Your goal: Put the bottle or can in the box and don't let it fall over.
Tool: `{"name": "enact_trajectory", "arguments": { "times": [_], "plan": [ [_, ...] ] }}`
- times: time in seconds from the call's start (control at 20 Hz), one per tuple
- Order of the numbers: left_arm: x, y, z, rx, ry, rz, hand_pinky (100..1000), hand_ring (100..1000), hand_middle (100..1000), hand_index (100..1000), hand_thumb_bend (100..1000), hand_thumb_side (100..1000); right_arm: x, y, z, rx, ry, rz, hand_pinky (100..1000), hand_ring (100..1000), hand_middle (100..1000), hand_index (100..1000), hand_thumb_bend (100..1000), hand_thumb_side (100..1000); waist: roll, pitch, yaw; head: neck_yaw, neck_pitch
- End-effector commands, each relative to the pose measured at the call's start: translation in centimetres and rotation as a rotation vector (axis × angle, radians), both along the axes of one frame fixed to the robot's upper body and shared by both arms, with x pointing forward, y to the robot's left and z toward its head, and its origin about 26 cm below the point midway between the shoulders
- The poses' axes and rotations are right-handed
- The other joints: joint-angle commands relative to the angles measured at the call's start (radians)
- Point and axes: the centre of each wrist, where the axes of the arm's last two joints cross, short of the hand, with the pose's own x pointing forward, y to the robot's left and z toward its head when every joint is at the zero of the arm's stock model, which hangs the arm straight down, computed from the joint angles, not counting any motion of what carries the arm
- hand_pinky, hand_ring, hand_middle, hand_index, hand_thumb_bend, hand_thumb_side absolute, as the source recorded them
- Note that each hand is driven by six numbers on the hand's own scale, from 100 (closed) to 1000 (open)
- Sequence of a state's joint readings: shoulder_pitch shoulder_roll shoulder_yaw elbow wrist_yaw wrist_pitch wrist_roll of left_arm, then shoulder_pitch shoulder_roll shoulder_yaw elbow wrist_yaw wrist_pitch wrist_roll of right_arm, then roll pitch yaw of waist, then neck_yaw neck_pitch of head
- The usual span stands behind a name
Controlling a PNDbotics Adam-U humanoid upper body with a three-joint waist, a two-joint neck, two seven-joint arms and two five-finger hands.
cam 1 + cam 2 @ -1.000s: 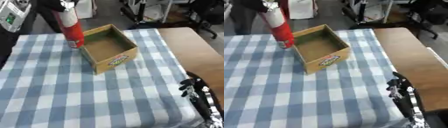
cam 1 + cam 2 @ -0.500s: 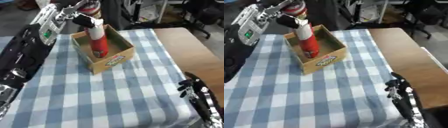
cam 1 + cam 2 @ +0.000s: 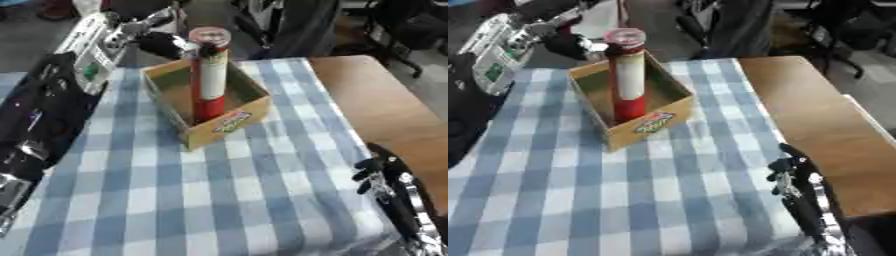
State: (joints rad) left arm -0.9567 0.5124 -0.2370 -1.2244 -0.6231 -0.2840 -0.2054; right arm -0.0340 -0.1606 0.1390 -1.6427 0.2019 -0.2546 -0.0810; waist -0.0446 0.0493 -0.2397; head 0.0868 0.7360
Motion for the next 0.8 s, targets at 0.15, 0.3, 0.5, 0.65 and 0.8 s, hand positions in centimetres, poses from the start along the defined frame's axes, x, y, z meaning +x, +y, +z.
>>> {"name": "enact_trajectory", "arguments": {
  "times": [0.15, 0.3, 0.5, 0.65, 0.8],
  "plan": [
    [-5.1, 3.9, 1.3, -0.328, -0.045, -0.049, 753, 877, 812, 993, 379, 924, 0.3, -0.4, 0.5, 0.004, -0.022, -0.027, 382, 533, 565, 881, 100, 777, 0.005, -0.003, 0.020, -0.022, -0.015],
    [-9.0, 5.6, -2.3, -0.527, 0.028, -0.035, 682, 839, 763, 967, 300, 933, 0.4, -0.4, 0.6, 0.004, -0.028, -0.033, 382, 533, 565, 881, 100, 775, 0.003, 0.004, 0.034, -0.028, -0.016],
    [-12.7, 6.5, -8.4, -0.713, 0.157, 0.078, 617, 787, 698, 956, 199, 1000, 0.3, -0.6, 0.7, 0.010, -0.033, -0.051, 382, 534, 566, 881, 100, 781, -0.001, 0.013, 0.053, -0.027, -0.013],
    [-14.6, 6.6, -12.8, -0.810, 0.245, 0.199, 592, 768, 669, 953, 167, 1000, 0.2, -0.7, 0.7, 0.012, -0.032, -0.058, 382, 534, 566, 882, 100, 793, -0.001, 0.017, 0.068, -0.016, -0.011],
    [-15.5, 6.1, -16.0, -0.902, 0.314, 0.293, 575, 754, 650, 946, 151, 1000, 0.2, -0.7, 0.5, 0.012, -0.027, -0.062, 382, 534, 566, 882, 100, 795, 0.001, 0.017, 0.077, 0.009, 0.002]
  ]
}}
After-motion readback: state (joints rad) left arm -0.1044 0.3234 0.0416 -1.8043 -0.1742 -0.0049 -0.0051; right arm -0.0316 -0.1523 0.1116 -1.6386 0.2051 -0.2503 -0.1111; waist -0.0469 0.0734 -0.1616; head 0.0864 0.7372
